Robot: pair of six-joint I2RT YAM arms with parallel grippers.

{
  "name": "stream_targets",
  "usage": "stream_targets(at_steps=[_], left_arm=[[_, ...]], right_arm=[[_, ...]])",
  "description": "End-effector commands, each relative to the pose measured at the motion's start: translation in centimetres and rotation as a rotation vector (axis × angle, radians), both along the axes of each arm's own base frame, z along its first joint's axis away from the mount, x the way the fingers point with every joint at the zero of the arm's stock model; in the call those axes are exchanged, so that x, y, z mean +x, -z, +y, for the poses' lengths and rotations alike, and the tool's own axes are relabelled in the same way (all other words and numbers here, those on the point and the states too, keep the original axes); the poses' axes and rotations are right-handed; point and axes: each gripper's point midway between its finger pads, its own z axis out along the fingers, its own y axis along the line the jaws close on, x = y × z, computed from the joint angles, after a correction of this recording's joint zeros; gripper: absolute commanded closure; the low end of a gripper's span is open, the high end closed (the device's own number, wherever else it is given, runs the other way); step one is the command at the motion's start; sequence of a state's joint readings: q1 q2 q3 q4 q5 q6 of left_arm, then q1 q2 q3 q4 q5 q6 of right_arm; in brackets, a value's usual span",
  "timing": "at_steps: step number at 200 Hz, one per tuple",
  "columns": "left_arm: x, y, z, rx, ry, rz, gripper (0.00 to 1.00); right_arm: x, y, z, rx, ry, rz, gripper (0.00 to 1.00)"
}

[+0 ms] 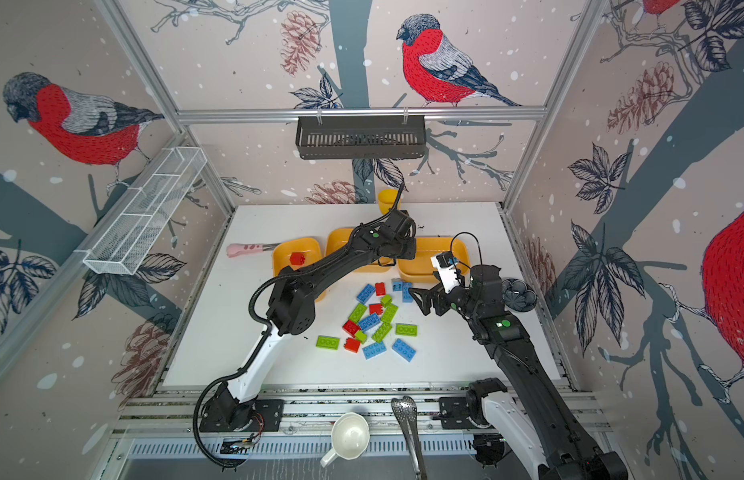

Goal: Sort the legos into containers by color
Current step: 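Carry the green brick with the left gripper and drop it into the farthest bin, then move the left gripper to a green brick nearer the robot and grasp it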

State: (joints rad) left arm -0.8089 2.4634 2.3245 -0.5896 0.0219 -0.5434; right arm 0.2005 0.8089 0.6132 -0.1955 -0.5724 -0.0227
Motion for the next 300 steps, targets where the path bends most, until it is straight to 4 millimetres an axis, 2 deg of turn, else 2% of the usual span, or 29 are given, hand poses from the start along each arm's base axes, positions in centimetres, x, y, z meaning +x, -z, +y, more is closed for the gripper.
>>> stream_targets(at_steps=[1, 9, 29, 52, 88, 148, 165, 197, 230, 236, 256, 300], left_arm=[[-0.1, -1.4, 0.3, 0.007, 0.011, -0.027, 0.28], [-0.2, -1.9, 0.7, 0.019, 0.011, -0.036, 0.22], [-1.1, -3.2, 2.4, 0.067, 0.009, -0.048, 0.2], [-3.2, -4.7, 4.5, 0.106, 0.055, -0.059, 0.19], [-8.1, -5.1, 9.0, 0.226, 0.21, -0.062, 0.19], [-17.8, -4.8, 15.3, 0.323, 0.635, -0.094, 0.21], [-19.8, -3.6, 17.1, 0.359, 0.706, -0.085, 0.21], [-22.8, -0.1, 20.1, 0.426, 0.803, -0.064, 0.23], [-23.7, 2.8, 21.9, 0.485, 0.835, -0.096, 0.24], [-24.3, 4.0, 22.6, 0.51, 0.85, -0.073, 0.24], [-25.0, 6.1, 23.6, 0.585, 0.893, -0.055, 0.23], [-25.4, 8.5, 25.2, 0.675, 0.959, -0.034, 0.24]], right_arm=[[-0.1, -0.2, -0.2, -0.001, 0.012, 0.006, 0.01], [-0.1, -0.2, -0.2, -0.002, 0.011, 0.006, 0.01], [-0.1, -0.2, -0.2, 0.0, 0.009, 0.007, 0.01], [-0.1, -0.3, -0.1, 0.004, 0.003, 0.007, 0.01], [-0.1, 0.0, 0.1, 0.007, -0.009, 0.019, 0.01], [-0.4, 0.4, 0.7, 0.013, -0.039, 0.036, 0.0], [-0.5, 0.6, 0.8, 0.011, -0.044, 0.041, 0.0], [-0.6, 1.0, 0.9, 0.01, -0.048, 0.049, 0.01], [-0.7, 1.4, 1.1, 0.012, -0.054, 0.06, 0.01], [-0.7, 1.5, 1.1, 0.011, -0.054, 0.062, 0.0], [-0.8, 1.8, 1.1, 0.01, -0.054, 0.07, 0.0], [-1.0, 2.2, 1.3, 0.003, -0.062, 0.087, 0.01]])
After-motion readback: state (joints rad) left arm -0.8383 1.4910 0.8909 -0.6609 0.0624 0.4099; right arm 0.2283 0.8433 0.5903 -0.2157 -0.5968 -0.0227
